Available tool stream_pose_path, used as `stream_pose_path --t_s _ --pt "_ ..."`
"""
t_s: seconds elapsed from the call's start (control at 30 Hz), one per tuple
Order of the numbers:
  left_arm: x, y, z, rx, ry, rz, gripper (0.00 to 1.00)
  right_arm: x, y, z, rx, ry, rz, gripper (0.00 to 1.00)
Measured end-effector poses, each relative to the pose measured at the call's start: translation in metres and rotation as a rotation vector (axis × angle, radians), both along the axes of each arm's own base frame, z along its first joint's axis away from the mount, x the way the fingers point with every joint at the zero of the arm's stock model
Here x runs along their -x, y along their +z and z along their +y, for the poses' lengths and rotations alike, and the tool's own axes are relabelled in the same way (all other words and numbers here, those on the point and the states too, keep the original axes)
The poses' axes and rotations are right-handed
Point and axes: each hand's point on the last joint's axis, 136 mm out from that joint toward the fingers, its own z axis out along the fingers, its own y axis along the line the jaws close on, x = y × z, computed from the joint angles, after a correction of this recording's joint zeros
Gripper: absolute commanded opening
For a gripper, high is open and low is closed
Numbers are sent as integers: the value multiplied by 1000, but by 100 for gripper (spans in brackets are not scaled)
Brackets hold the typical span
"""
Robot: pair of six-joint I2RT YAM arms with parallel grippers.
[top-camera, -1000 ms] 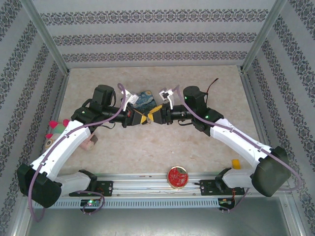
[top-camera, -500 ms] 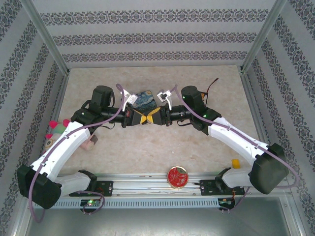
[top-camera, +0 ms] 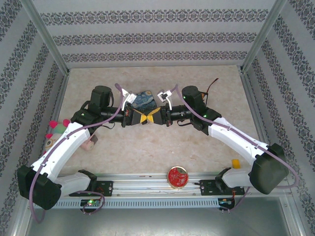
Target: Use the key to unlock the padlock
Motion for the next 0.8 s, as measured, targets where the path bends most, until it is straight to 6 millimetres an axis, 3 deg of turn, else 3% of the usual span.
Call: stream_pose_path --t_s 0.13,0.27,0.4,0.43,0.5,0.53,0.63,0.8 --pt "0 3 1 12 -2 -6 0 1 2 0 -10 8 0 12" --pt "1 3 2 25 -1 1 0 3 4 0 -18 25 5 0" --pt "0 5 2 46 2 6 0 3 6 0 -24 28 -3 0" --pt "0 5 3 52 3 7 4 3 6 0 -24 28 -3 0" --pt "-1 5 3 65 10 6 31 3 6 0 -26 25 -5 0" --pt "-4 5 5 70 23 3 35 3 5 0 -25 26 -4 0" --pt "-14 6 13 95 75 0 46 4 -1 -1 -17 17 4 0" --pt "-21 15 26 145 139 -24 51 3 -10 -5 -4 -26 20 0"
